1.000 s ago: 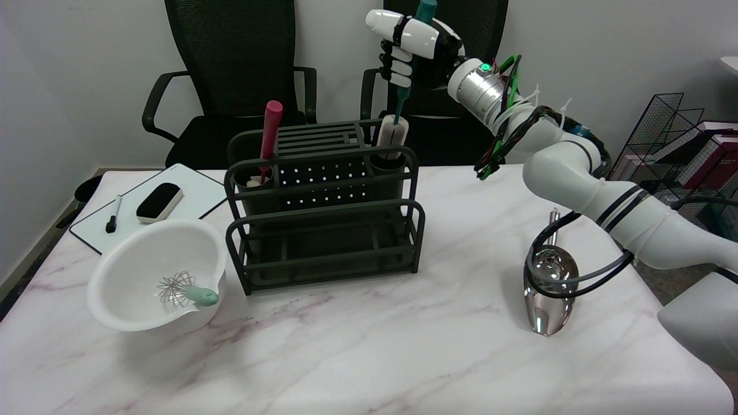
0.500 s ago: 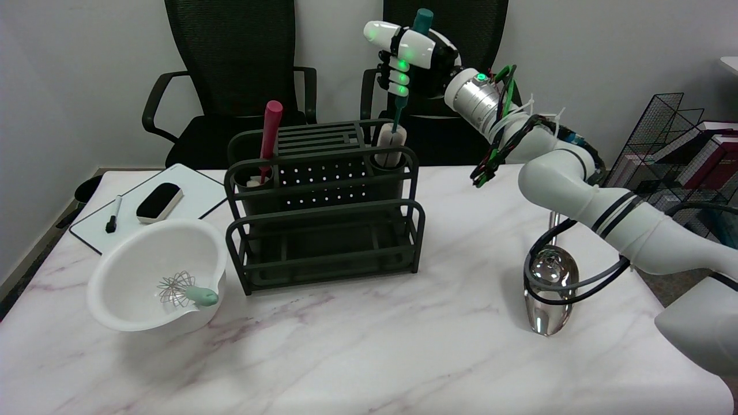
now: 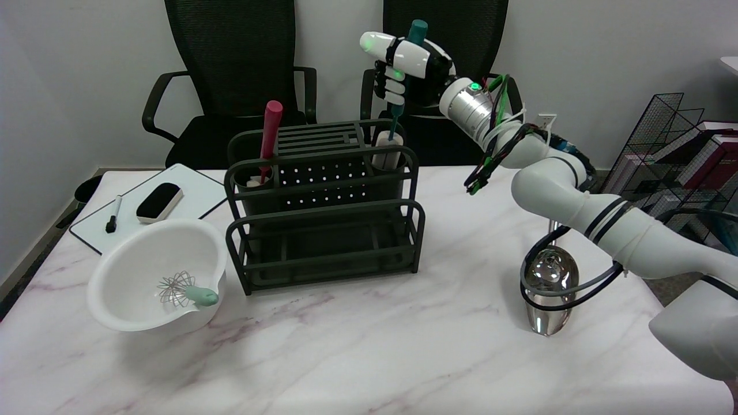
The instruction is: Place the blue sponge bottle brush into the kitchen storage rack.
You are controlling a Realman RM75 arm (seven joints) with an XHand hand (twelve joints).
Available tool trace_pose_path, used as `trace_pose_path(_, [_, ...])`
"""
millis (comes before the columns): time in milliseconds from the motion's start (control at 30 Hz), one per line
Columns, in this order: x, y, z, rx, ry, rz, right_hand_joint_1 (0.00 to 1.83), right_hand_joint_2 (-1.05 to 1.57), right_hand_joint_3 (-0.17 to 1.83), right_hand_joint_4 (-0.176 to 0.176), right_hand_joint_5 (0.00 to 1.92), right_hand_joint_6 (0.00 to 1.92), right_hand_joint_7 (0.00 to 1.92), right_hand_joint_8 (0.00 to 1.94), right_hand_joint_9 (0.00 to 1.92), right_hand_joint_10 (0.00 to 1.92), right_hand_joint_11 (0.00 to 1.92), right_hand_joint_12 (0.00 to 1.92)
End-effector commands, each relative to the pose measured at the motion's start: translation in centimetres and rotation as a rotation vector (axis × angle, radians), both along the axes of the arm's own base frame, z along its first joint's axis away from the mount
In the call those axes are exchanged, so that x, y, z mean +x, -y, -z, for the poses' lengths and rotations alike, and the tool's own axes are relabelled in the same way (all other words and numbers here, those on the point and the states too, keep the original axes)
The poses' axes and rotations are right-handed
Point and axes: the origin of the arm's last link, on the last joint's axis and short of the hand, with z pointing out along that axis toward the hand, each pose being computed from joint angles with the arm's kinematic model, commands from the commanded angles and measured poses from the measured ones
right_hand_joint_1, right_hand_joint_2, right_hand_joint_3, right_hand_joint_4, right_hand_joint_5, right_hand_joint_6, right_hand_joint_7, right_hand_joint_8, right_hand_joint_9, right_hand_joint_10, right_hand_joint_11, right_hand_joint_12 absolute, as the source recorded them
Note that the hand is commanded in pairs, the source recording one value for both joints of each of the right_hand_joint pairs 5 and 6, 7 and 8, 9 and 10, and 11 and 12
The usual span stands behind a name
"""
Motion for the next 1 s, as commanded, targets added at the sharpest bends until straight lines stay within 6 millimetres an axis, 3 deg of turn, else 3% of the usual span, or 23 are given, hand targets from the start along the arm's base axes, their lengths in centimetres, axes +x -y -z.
trace_pose_path(33, [-1.35, -0.18, -0.13, -0.009, -0.001, 0.009, 0.98, 1.57, 0.34, 0.0, 1.92, 1.92, 1.92, 1.92, 1.92, 1.92, 1.92, 1.92])
trace_pose_path(367, [-1.92, -0.58, -0.32, -0.013, 0.008, -0.001, 0.9, 1.57, 0.4, 0.0, 1.86, 1.86, 1.92, 1.92, 1.92, 1.92, 1.88, 1.88])
trace_pose_path(500, [-1.96, -0.7, -0.37, -0.015, 0.011, -0.012, 0.85, 1.57, 0.6, 0.0, 1.55, 1.55, 1.79, 1.79, 1.79, 1.79, 1.67, 1.67])
trace_pose_path(600, [-1.98, -0.8, -0.45, -0.017, 0.013, -0.02, 0.92, 1.33, 0.82, 0.0, 1.37, 1.37, 1.66, 1.66, 1.66, 1.66, 1.49, 1.49])
trace_pose_path(933, [-1.84, -1.0, -0.76, -0.028, 0.018, -0.056, 1.01, 0.9, 1.2, 0.0, 1.17, 1.17, 1.46, 1.46, 1.49, 1.49, 1.1, 1.1])
trace_pose_path(1000, [-1.77, -1.05, -0.77, -0.028, 0.02, -0.065, 1.01, 0.83, 1.27, 0.0, 1.14, 1.14, 1.44, 1.44, 1.46, 1.46, 0.94, 0.94])
